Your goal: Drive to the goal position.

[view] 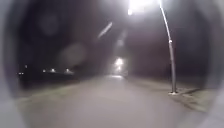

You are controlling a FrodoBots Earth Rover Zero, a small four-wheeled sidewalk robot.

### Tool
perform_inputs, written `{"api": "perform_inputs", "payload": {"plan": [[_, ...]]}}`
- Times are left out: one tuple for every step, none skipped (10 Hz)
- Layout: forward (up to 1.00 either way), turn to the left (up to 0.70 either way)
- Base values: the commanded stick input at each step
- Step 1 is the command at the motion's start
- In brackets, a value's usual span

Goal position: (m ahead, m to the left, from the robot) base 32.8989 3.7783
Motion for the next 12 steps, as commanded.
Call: {"api": "perform_inputs", "payload": {"plan": [[1.0,0.05],[1.0,0.06],[1.0,0.06],[1.0,0.07],[1.0,0.08],[1.0,0.06],[1.0,0.05],[1.0,0.04],[1.0,0.02],[1.0,0.03],[1.0,0.03],[1.0,0.02]]}}
